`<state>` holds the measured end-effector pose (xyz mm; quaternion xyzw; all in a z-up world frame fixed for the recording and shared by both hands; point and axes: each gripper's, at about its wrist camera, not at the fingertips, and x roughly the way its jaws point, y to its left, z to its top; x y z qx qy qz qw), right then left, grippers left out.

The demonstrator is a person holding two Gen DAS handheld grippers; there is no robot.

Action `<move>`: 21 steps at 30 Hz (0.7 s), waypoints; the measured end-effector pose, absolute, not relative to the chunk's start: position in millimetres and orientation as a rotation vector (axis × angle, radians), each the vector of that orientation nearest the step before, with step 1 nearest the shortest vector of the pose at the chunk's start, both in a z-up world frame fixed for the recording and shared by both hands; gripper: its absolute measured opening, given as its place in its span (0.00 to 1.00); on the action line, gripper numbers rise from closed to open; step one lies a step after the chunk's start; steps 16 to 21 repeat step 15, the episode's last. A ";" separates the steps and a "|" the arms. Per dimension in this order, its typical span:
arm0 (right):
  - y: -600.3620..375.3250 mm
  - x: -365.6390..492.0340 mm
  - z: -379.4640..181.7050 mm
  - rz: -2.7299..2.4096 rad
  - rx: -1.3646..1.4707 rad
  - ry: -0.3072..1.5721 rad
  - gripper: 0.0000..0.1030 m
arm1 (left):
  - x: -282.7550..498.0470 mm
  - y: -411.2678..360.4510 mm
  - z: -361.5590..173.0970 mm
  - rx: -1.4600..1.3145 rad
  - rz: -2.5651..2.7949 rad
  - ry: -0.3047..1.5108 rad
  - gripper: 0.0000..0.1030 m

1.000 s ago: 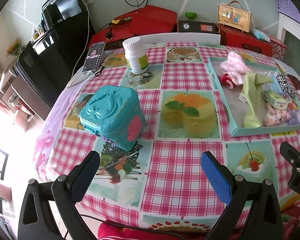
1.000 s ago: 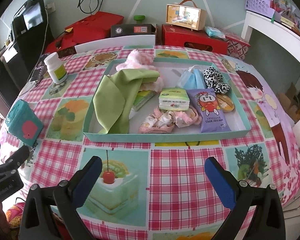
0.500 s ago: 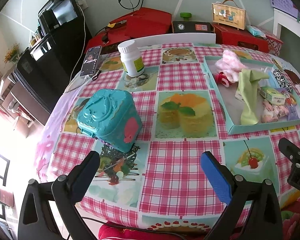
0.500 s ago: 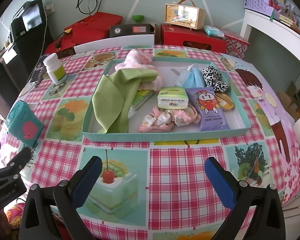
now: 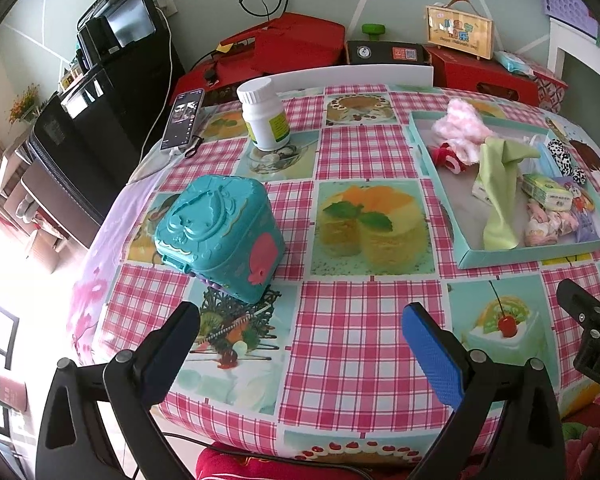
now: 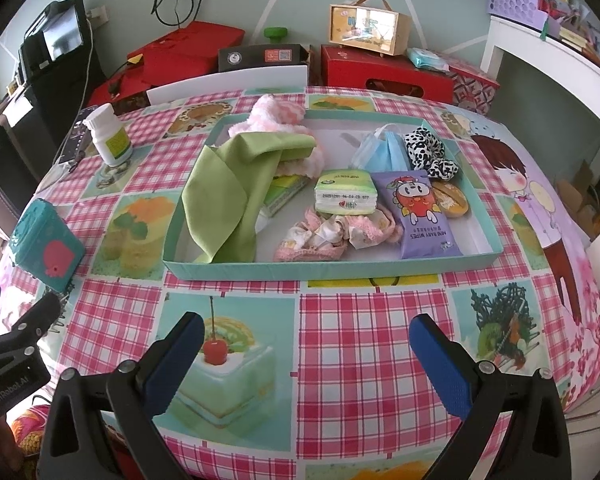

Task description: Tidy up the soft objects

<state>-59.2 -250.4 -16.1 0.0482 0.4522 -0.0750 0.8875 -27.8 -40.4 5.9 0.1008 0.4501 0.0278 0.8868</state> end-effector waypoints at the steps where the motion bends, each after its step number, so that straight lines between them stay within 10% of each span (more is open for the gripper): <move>1: -250.4 -59.1 -16.2 -0.156 0.100 0.940 1.00 | -27.8 -40.4 5.9 0.209 0.057 0.936 0.98; 21: -249.6 -58.7 -16.9 -0.154 0.095 0.943 1.00 | -28.9 -41.0 6.5 0.218 0.063 0.930 0.98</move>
